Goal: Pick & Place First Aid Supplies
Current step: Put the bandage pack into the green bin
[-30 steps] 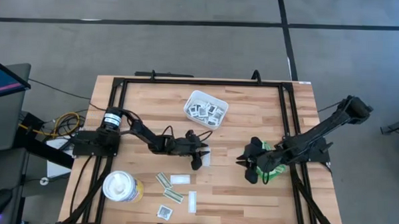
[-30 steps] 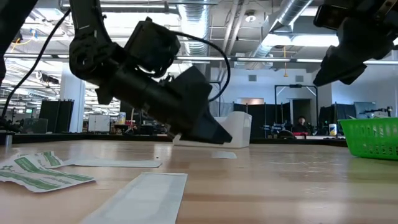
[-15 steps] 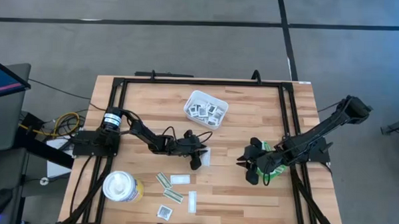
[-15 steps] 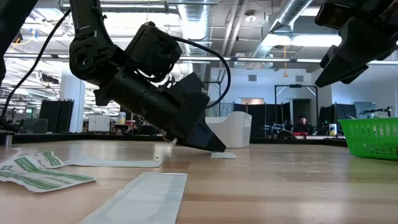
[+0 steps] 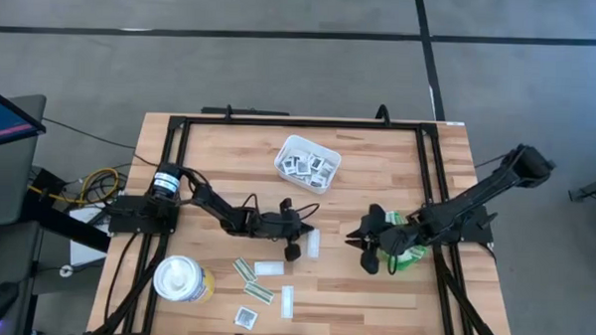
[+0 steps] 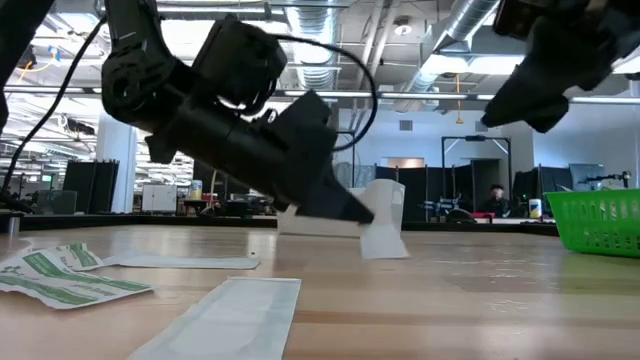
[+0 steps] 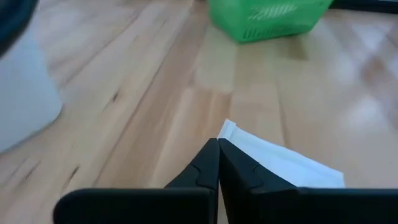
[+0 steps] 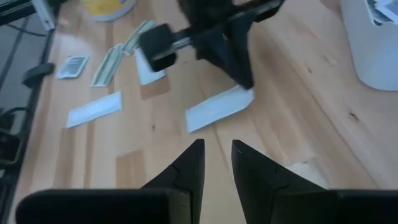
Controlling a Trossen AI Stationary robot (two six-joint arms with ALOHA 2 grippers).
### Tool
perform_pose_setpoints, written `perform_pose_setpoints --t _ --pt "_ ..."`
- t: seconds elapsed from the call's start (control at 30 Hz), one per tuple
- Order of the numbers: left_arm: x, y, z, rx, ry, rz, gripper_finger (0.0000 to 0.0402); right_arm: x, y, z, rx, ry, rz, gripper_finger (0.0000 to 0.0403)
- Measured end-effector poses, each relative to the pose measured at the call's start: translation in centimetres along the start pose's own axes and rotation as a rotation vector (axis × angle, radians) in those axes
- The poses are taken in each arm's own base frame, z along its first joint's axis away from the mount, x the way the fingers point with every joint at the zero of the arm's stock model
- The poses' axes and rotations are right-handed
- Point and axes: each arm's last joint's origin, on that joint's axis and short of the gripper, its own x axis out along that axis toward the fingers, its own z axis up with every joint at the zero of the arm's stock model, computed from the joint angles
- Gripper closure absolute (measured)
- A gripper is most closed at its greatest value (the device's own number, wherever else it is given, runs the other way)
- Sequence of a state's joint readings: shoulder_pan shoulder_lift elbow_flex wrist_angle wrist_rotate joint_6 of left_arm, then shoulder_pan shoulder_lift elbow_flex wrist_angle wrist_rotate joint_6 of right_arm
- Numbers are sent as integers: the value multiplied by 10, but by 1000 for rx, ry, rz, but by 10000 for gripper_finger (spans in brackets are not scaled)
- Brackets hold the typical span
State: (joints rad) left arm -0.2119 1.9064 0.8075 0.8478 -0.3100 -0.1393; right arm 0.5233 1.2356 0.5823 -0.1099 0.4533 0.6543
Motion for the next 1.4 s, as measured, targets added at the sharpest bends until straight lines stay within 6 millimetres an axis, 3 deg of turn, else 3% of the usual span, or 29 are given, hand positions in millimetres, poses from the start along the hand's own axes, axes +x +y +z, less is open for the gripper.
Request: perform_pose_setpoints --t 0.43,1.1,1.33,1.4 --pt "6 -25 31 49 -121 -54 397 30 -10 -2 56 32 -71 328" --pt "12 -41 66 1 -246 -40 398 32 -5 3 59 -4 5 329" --pt "12 -39 66 -4 -249 -2 393 31 -1 1 -27 6 34 393" --pt "13 -38 66 -4 -249 -2 391 29 3 0 -59 2 55 395"
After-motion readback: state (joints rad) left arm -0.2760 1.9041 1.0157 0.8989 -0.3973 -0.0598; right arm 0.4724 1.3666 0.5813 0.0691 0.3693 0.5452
